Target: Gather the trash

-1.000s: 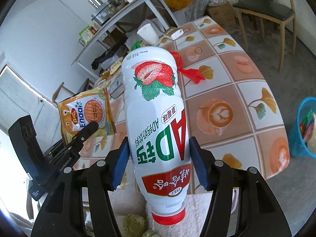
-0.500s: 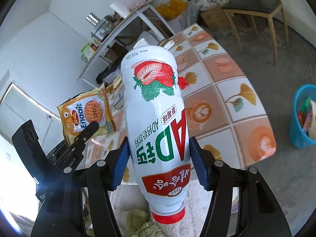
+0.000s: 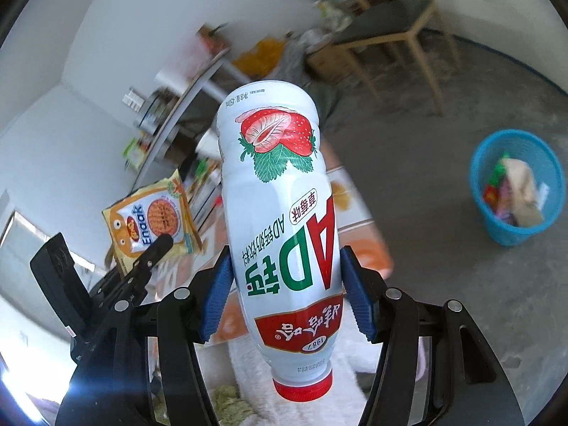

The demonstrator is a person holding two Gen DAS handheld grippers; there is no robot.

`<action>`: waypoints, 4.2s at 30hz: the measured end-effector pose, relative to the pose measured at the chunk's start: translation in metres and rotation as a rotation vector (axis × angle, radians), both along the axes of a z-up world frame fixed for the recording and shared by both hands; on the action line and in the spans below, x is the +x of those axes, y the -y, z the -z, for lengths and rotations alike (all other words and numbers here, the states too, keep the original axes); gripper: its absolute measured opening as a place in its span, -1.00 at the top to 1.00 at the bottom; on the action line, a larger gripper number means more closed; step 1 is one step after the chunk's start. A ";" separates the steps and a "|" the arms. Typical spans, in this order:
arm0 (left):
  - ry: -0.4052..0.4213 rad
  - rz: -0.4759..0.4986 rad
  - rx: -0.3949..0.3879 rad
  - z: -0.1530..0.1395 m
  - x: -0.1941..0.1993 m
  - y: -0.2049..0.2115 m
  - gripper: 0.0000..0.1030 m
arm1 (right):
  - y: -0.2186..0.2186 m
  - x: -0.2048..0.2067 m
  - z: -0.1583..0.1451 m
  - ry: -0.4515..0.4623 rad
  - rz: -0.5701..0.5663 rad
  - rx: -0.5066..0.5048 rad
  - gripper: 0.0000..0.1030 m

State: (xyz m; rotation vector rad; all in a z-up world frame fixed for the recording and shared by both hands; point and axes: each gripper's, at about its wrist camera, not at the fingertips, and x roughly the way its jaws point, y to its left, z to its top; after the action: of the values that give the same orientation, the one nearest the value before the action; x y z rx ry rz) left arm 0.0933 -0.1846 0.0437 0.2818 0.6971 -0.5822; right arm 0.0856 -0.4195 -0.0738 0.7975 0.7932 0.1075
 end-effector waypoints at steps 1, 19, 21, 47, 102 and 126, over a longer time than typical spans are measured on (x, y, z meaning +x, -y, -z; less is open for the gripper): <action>-0.020 0.024 -0.012 0.000 0.003 0.009 0.89 | 0.014 -0.007 0.000 0.001 0.041 0.003 -0.09; -0.445 0.335 0.026 0.093 0.058 0.250 0.89 | 0.166 -0.079 0.105 -0.128 0.463 0.254 -0.09; -0.462 0.335 0.051 0.108 0.065 0.274 0.89 | 0.177 -0.066 0.122 -0.146 0.463 0.302 -0.09; -0.591 0.340 0.006 0.178 0.105 0.405 -0.29 | 0.216 -0.124 0.226 -0.399 0.646 0.328 -0.37; -0.241 -0.473 -0.282 0.097 0.083 -0.243 -0.39 | -0.186 0.286 0.037 -0.191 -0.363 -0.271 -0.41; -0.296 -0.473 -0.345 0.043 0.123 -0.296 -0.39 | -0.220 0.259 0.056 -0.192 -0.488 -0.388 0.50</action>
State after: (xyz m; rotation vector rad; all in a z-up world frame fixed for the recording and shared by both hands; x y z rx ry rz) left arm 0.2164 0.1112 0.0006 -0.2939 0.8980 -0.2824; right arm 0.3448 -0.1993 -0.1298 0.2371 1.1392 0.3044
